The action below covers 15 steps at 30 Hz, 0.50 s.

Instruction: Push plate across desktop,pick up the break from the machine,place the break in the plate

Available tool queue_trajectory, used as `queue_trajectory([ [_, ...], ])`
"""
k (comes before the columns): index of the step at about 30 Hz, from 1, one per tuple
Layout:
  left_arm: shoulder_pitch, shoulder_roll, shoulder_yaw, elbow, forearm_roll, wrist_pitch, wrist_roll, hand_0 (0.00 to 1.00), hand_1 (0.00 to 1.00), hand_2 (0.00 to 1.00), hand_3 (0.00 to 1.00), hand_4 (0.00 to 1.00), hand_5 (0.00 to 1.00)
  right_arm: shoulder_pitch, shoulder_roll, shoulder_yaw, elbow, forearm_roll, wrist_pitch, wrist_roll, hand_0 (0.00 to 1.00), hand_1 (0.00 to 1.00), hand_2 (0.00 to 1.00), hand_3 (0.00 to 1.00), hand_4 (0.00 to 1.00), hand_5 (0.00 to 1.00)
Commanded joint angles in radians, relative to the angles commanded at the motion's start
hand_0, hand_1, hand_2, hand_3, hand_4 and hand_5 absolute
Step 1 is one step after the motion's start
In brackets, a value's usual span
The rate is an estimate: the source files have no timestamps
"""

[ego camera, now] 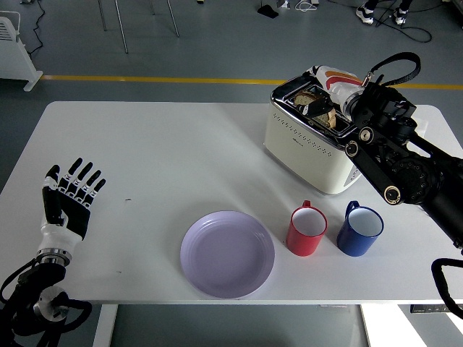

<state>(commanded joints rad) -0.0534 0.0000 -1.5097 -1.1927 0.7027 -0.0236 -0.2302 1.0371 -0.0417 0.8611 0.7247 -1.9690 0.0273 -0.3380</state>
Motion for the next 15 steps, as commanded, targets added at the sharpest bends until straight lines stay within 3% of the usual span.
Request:
queue_trajectory([
  [2,-0.002,0.000,0.003,0.001,0.000,0.000,-0.001,0.772,0.790,0.841,0.824,0.599,0.998,0.016,0.010,-0.010,-0.017,-0.026,0.001,-0.007,0.745,0.718,0.700,0.807,0.765,0.302],
  [3,-0.003,0.000,0.003,0.001,-0.001,0.001,-0.001,0.772,0.790,0.840,0.824,0.593,0.998,0.018,0.012,-0.011,-0.019,-0.030,0.001,-0.008,0.636,0.609,0.576,0.737,0.770,0.325],
  [8,-0.003,0.001,0.004,0.001,0.000,0.002,-0.004,0.772,0.790,0.840,0.824,0.593,0.998,0.045,0.036,-0.022,-0.059,-0.081,0.009,-0.026,0.636,0.609,0.576,0.737,0.770,0.325],
  [9,-0.003,0.002,0.005,0.001,-0.001,0.002,-0.004,0.772,0.790,0.840,0.823,0.592,0.998,0.052,0.041,-0.028,-0.072,-0.086,0.015,-0.030,0.550,0.551,0.528,0.700,0.787,0.364],
  [15,-0.007,0.004,0.012,0.001,-0.002,0.002,-0.007,0.770,0.790,0.839,0.824,0.591,0.998,0.069,0.042,-0.042,-0.123,-0.089,0.032,-0.043,0.537,0.537,0.520,0.696,0.805,0.389],
])
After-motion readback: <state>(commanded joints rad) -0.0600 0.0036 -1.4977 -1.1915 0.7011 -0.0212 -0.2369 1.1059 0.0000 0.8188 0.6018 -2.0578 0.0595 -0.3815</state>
